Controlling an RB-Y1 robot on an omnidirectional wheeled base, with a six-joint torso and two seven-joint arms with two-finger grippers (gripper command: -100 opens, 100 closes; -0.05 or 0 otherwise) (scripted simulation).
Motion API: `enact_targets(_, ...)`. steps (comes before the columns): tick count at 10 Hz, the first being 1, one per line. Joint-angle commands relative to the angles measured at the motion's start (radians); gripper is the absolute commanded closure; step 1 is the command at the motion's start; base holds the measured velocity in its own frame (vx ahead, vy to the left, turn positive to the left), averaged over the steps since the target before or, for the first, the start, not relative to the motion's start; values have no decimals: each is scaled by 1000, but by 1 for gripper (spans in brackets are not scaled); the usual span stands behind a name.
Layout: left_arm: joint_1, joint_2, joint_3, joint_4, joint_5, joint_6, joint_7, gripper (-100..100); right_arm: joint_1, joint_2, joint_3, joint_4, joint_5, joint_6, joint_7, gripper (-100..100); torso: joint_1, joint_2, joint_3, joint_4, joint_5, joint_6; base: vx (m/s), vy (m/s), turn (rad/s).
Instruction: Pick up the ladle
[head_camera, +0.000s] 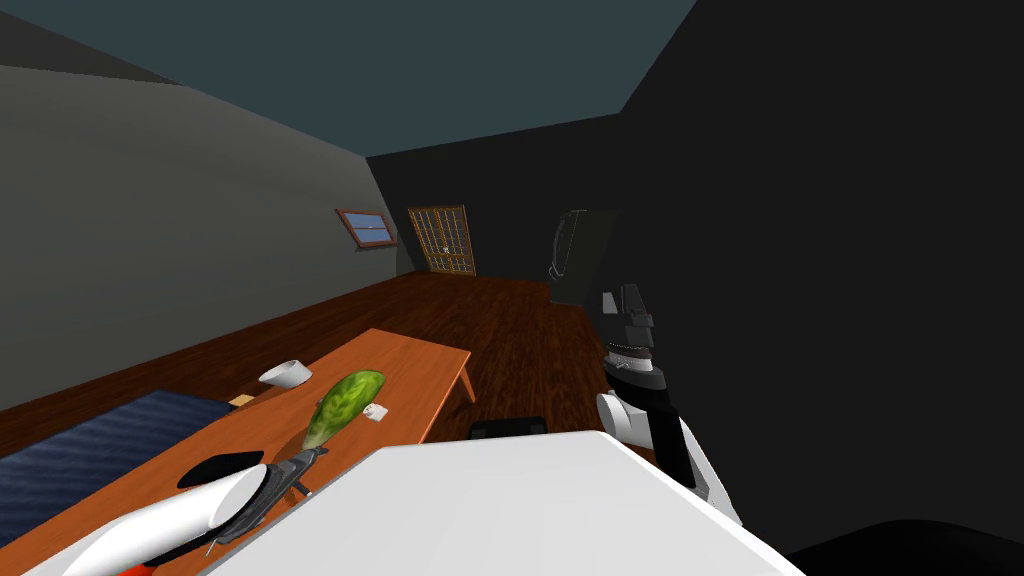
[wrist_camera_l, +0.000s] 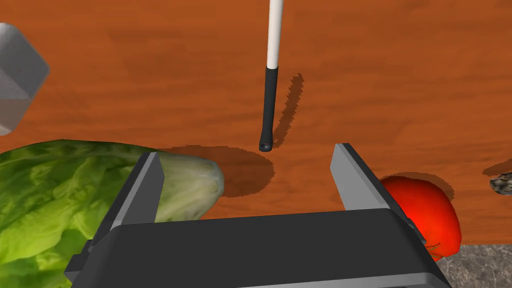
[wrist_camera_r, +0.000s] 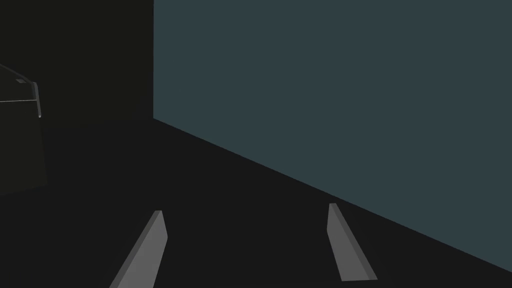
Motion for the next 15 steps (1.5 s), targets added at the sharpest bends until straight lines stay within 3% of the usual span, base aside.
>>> enact_targets(1,-1,4,-9,30,33,6,-25,-100,0,0,0,0,0,0,0,0,0,0,0,0,0,0,20,46,-45)
enact_targets(4,-6,3,-47,94,101,48,-60,-100,0,0,0,0,0,0,0,0,-3,1,1,0,0,0,19,36,-131)
enact_targets(6,-5,-43,-89,130,145,73,-80,-100,0,0,0,0,0,0,0,0,0,1,1,0,0,0,34,76,-147)
enact_targets(7,-11,-33,-79,135,137,60,-88,-100,0,0,0,0,0,0,0,0,0,1,1,0,0,0,12,29,-22)
enact_targets(8,-10,-35,-81,133,138,63,-85,0,0,0,0,0,0,0,0,0,-3,2,1,0,0,-1,2,6,2)
enact_targets(9,-20,-63,-86,151,112,48,-77,-100,0,0,0,0,0,0,0,0,-4,2,1,1,-1,-1,-1,30,-33)
enact_targets(11,-31,-98,-92,173,80,29,-66,-100,0,0,0,0,0,0,0,0,-2,3,2,1,0,-1,-12,63,-44)
enact_targets(12,-35,-88,-90,179,97,36,-79,-100,0,0,0,0,0,0,0,0,-1,4,2,1,0,-1,-7,28,-10)
enact_targets(13,-37,-90,-90,182,96,33,-81,100,0,0,0,0,0,0,0,0,-3,3,2,1,0,-1,-1,6,0)
enact_targets(15,-35,-89,-90,183,96,35,-80,100,0,0,0,0,0,0,0,0,-4,2,2,1,0,1,-2,2,9)
